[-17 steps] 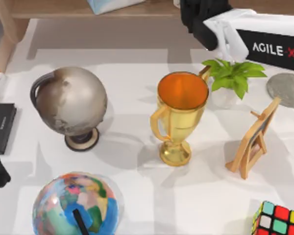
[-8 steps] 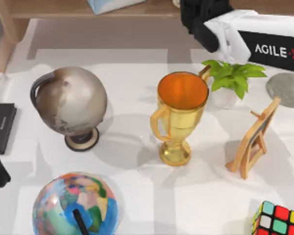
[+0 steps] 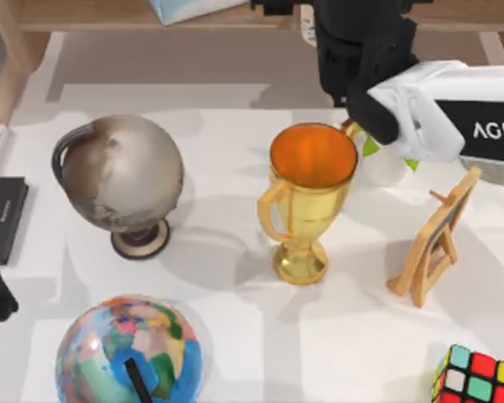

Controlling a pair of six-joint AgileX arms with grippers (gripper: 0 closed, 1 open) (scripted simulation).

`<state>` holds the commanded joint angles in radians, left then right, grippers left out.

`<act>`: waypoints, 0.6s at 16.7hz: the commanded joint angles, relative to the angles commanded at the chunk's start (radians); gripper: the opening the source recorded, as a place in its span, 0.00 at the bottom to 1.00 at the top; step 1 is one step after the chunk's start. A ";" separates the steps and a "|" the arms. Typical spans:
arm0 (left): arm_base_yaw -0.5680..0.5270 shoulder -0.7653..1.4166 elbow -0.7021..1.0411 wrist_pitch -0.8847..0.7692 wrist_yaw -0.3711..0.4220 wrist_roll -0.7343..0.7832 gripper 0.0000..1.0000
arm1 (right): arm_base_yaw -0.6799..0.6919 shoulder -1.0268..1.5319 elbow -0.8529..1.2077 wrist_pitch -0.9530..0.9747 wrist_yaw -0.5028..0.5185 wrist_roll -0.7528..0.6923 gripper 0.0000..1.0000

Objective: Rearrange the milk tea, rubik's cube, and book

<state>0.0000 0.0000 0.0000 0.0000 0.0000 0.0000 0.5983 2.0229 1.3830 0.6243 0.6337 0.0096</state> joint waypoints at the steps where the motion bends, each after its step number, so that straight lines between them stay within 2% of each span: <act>1: 0.000 0.000 0.000 0.000 0.000 0.000 1.00 | 0.006 -0.008 -0.008 0.006 0.005 0.000 0.00; 10: 0.000 0.000 0.000 0.000 0.000 0.000 1.00 | 0.021 -0.106 -0.046 0.041 0.039 -0.028 0.00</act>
<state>0.0000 0.0000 0.0000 0.0000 0.0000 0.0000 0.6195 1.9171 1.3366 0.6650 0.6731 -0.0182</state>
